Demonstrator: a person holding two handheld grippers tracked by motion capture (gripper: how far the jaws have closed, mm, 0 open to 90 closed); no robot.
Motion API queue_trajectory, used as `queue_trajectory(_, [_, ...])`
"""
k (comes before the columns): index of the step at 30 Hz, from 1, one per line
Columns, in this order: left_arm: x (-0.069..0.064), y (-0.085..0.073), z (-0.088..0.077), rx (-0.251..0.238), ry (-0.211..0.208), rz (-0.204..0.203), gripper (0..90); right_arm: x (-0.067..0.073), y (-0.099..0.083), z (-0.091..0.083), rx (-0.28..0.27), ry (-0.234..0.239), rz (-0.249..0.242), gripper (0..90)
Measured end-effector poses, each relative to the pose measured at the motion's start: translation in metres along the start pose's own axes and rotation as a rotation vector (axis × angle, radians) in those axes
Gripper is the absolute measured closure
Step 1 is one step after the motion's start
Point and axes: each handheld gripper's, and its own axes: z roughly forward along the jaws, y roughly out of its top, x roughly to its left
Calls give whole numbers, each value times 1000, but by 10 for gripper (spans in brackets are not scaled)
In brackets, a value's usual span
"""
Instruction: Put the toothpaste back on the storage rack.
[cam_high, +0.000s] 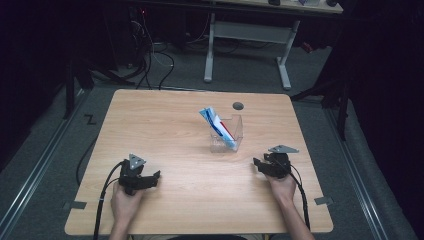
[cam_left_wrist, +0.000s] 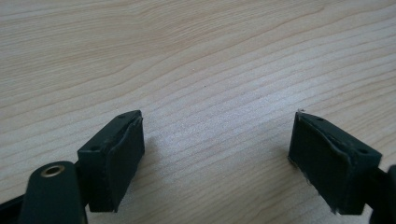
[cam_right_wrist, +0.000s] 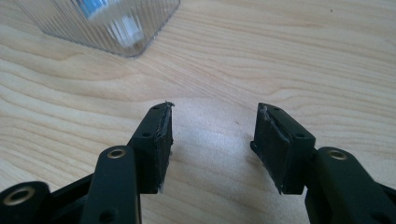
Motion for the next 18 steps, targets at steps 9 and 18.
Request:
queue_trajectory(9, [0,0,0,1,1,0,187,5,-3,2,1,-39,-58,451])
queue_trajectory(18, [0,0,0,0,1,-1,187,5,-3,3,2,-34,-54,431])
